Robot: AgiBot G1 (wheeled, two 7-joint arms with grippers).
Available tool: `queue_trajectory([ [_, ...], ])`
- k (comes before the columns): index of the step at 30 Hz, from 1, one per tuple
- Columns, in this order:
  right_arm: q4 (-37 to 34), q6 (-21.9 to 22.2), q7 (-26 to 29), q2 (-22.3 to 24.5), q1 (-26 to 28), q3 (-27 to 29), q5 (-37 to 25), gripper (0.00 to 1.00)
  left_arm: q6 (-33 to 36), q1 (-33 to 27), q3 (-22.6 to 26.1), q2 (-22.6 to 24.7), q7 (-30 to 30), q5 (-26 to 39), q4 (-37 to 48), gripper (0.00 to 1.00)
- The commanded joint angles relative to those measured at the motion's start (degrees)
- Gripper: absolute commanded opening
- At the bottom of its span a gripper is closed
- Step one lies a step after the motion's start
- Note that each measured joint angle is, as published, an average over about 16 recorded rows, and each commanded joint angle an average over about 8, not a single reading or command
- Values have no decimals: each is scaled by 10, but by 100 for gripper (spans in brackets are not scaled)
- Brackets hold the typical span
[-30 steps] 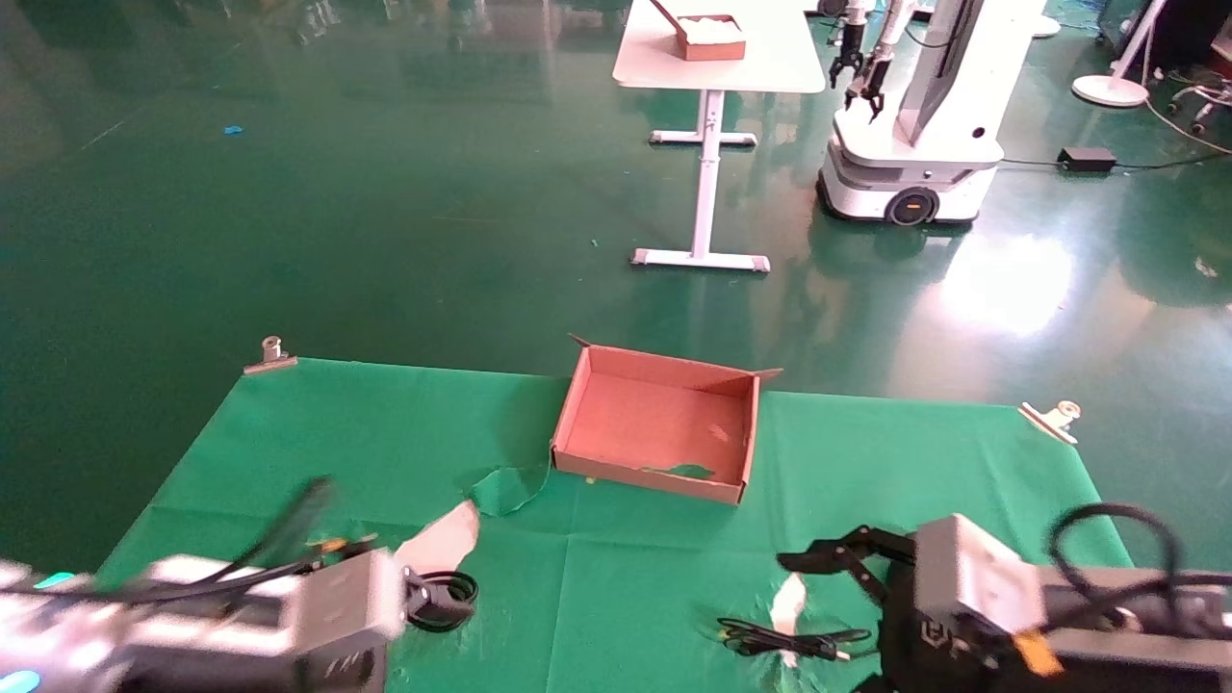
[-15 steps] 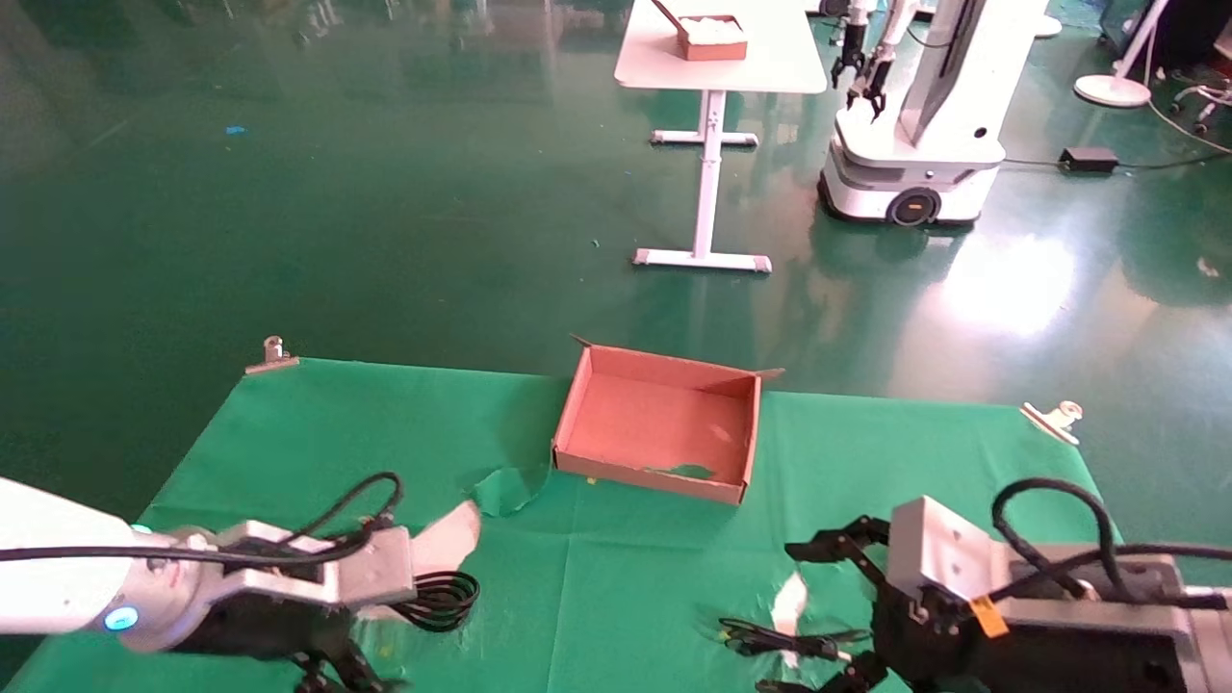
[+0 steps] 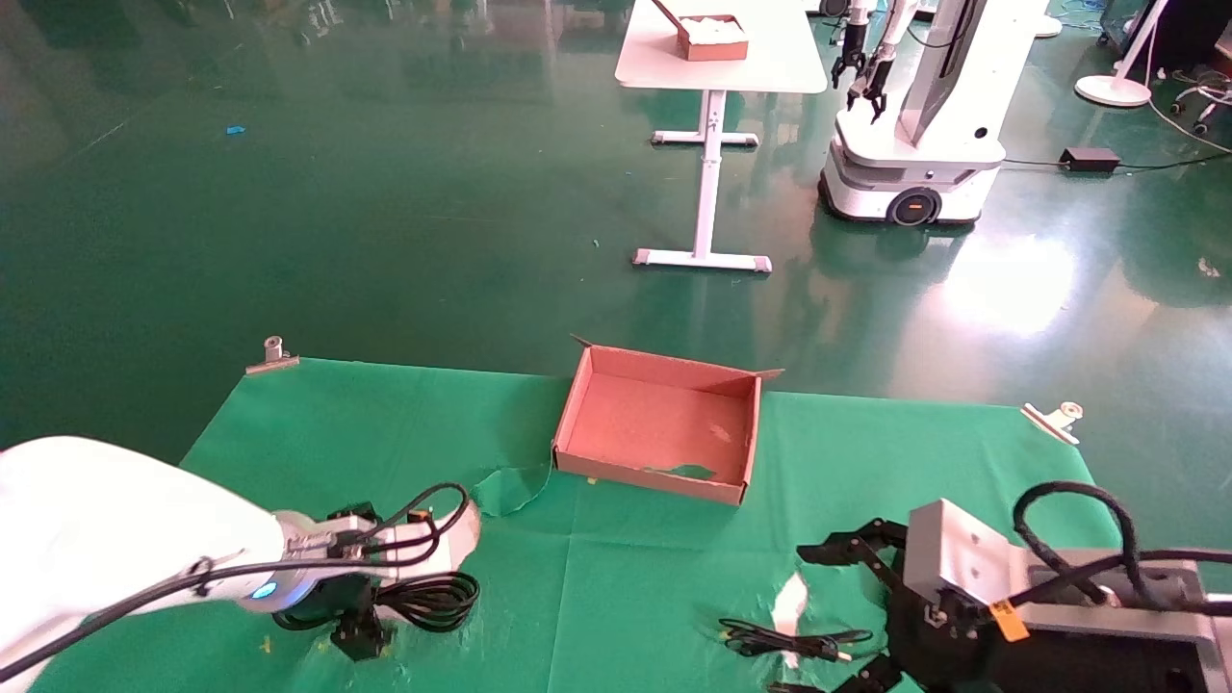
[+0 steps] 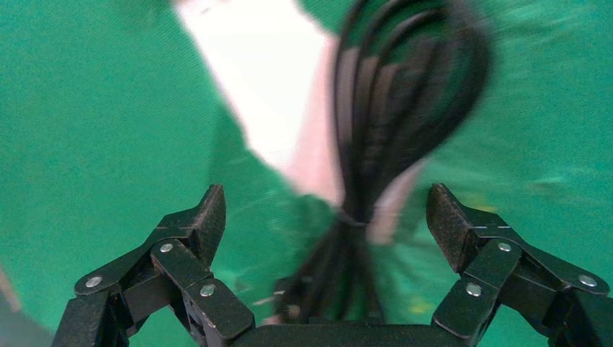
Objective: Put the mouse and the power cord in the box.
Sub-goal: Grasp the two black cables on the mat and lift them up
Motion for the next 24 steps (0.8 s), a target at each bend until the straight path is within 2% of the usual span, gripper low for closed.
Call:
queue_trajectory([
  [1, 0, 0, 0, 2, -1, 1, 1, 100, -14, -5, 7, 17, -6, 25, 28, 100],
  [8, 1, 2, -1, 3, -6, 0, -1, 100, -30, -21, 2, 25, 16, 16, 77, 100],
  [12, 1, 3, -4, -2, -2, -12, -30, 100, -39, -22, 1, 29, 24, 14, 95, 100],
  [17, -8, 10, 1, -30, 29, -52, -131, 100, -45, -25, 1, 33, 33, 11, 110, 100],
  [24, -79, 26, -4, -119, 96, -115, -285, 100, -48, -28, 1, 36, 39, 9, 120, 100],
])
